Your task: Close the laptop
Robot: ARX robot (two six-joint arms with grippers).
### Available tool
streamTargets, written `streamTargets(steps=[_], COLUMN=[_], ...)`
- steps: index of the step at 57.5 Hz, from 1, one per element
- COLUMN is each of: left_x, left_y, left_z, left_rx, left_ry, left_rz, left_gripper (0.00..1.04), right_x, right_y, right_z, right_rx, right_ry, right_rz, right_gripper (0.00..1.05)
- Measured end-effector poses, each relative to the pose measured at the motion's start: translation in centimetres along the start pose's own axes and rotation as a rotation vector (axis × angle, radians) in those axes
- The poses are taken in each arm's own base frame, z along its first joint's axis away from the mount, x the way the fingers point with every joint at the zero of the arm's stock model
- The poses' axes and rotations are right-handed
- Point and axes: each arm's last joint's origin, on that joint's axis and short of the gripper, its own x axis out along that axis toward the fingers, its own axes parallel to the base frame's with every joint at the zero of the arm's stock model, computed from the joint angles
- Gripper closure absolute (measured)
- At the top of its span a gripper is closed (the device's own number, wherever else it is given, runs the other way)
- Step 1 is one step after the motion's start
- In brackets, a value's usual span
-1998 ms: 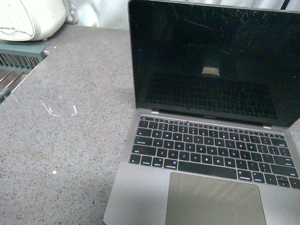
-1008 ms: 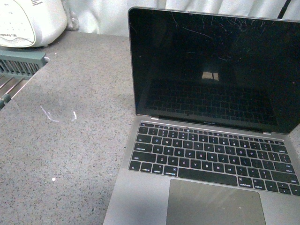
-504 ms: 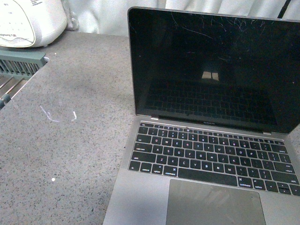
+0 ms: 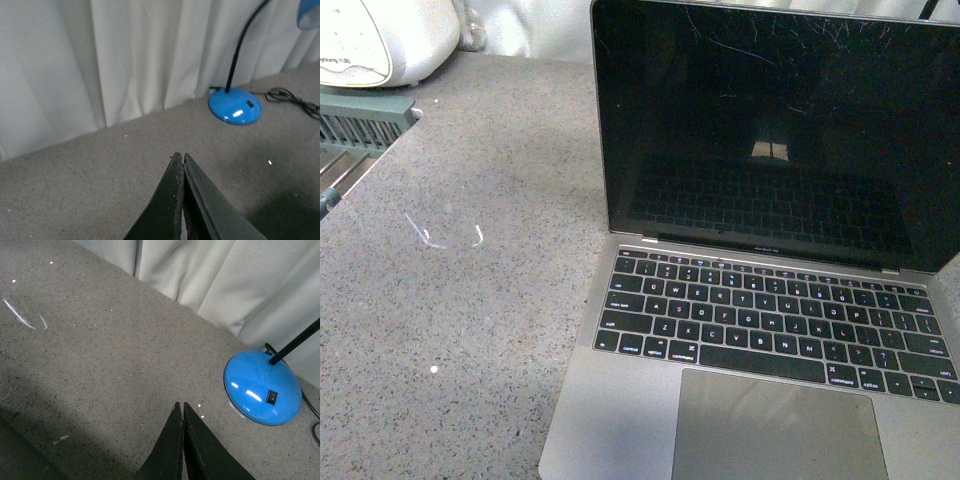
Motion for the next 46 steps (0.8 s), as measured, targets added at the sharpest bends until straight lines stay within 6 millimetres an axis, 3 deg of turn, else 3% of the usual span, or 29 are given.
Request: streamTargets(steps=[18,46], left_x=[0.8,1.0], left_y=[-2.3,-3.0], left_z=[-1.1,-2.6], left_rx=[0.068,0.072], left_ry=[0.041,0.092], left_rz=[-0.088,-0.129], left_gripper=[1.01,1.01], right_x=[1.0,3.5], right_y=[0.3,1.6], right_z=[0.6,2.6], right_rx=[-0.016,-0.064], right_ry=[0.027,0.026], right_rz=[0.086,0.210], right_gripper=[1.04,1.04])
